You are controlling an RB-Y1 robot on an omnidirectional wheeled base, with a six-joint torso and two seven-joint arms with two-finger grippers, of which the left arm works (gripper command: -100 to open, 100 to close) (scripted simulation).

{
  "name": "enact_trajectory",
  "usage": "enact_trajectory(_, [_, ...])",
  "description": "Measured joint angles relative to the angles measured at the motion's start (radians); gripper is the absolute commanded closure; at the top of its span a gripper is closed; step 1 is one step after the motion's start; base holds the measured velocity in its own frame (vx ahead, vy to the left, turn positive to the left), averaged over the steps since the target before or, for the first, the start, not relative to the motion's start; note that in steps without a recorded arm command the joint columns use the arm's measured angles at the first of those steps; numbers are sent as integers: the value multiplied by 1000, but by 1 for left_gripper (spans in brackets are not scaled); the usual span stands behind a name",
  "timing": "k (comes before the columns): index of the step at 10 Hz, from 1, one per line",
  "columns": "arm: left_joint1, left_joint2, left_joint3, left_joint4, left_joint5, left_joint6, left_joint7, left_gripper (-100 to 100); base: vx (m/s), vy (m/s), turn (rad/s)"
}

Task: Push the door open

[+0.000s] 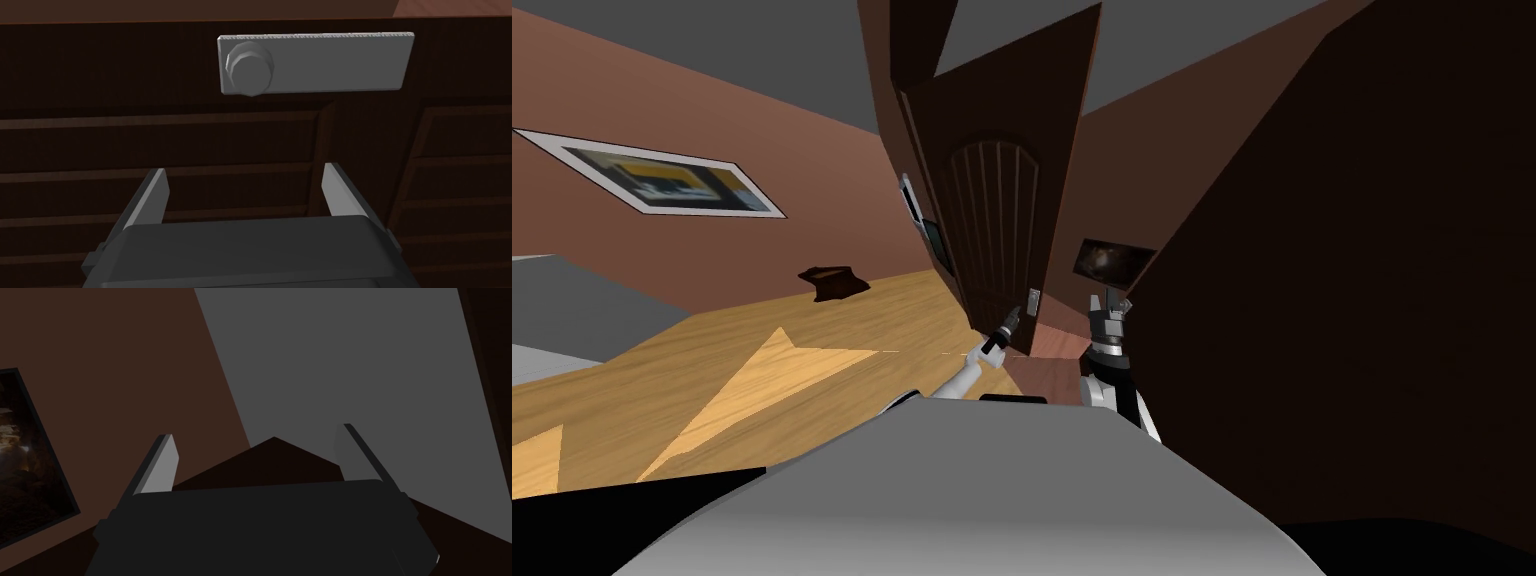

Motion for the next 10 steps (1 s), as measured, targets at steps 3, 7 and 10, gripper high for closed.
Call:
enact_trajectory(3, [-2, 10, 7, 5, -1, -4, -2, -100, 174, -82, -17])
enact_trajectory(7, [-5, 11, 17, 15, -2, -13, -6, -100, 197, -97, -25])
enact_trajectory(10, [-8, -2, 25, 22, -3, -19, -8, -100, 146, -79, -13])
